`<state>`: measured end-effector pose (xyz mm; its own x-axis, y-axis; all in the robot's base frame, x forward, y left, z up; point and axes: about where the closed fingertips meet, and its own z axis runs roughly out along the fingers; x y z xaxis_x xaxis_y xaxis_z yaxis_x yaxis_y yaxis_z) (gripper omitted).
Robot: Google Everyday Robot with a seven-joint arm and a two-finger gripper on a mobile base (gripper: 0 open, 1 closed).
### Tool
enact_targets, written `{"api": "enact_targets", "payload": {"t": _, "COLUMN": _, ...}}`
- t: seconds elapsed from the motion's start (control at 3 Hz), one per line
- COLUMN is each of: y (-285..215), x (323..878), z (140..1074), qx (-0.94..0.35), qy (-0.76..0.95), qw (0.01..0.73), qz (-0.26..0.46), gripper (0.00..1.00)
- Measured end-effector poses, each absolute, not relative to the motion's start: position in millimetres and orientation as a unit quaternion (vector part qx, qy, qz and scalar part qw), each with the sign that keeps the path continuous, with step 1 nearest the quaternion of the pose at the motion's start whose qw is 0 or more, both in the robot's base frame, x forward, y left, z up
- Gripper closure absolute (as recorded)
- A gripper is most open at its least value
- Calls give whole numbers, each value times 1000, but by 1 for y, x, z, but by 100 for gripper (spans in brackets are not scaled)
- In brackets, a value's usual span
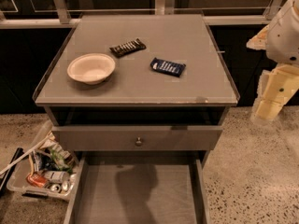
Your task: Place rxbar blueberry into middle drawer
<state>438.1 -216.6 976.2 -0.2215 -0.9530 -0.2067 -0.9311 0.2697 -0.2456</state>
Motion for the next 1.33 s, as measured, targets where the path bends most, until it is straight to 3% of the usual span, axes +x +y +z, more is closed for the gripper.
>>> {"api": "enact_targets", "payload": {"t": 0.67, "y": -199, "x": 444, "z": 978, "qx": -609, "qy": 775, "qw": 168, "qz": -38, "gripper": 0}}
{"api": "enact_targets", "payload": {"t": 1.33, "y": -133, "x": 462, "z": 999, "qx": -639, "qy": 734, "qw": 229, "qz": -18, "gripper": 0}}
